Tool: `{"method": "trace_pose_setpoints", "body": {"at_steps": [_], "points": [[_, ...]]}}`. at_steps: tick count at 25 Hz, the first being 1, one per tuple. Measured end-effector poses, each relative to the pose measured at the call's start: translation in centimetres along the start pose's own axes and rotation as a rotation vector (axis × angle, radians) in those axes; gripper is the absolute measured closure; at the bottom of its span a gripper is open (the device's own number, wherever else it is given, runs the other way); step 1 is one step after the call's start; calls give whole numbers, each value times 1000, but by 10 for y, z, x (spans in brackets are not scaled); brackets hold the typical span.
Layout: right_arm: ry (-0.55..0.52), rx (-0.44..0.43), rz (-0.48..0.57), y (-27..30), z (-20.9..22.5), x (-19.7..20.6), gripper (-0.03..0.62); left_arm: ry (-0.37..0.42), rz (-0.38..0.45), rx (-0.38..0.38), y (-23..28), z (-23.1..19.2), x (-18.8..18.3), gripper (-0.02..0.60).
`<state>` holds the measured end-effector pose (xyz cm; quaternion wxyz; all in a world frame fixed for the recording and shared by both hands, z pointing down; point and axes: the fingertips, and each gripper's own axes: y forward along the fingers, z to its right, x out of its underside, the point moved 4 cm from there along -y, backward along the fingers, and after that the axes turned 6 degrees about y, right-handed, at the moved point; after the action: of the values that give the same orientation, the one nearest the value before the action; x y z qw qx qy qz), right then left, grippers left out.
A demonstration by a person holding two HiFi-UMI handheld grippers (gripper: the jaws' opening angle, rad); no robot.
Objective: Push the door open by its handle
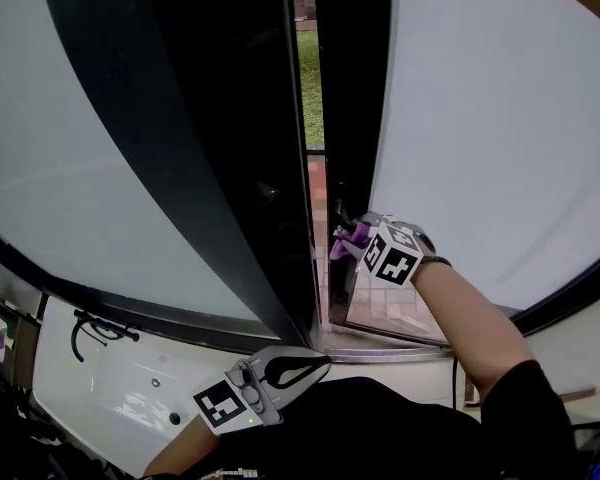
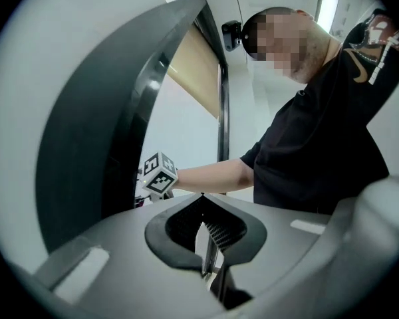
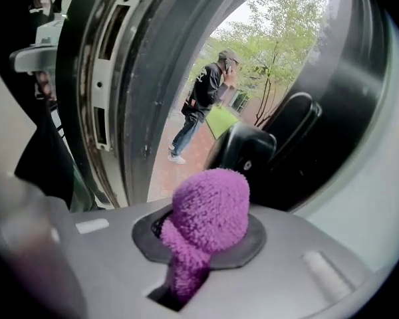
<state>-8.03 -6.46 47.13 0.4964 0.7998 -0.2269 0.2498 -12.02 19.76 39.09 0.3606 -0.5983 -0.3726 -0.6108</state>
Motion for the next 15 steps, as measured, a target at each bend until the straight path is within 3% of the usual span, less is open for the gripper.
{"method": "trace_pose_setpoints", "body": {"at_steps": [7,15], "points": [[1,-113,37,20,34,10,536,-13,-26,-156,104,17,22,581],[51,-72,7,50,81,15,534,-32,2,-137,143,-22,36,581]]}}
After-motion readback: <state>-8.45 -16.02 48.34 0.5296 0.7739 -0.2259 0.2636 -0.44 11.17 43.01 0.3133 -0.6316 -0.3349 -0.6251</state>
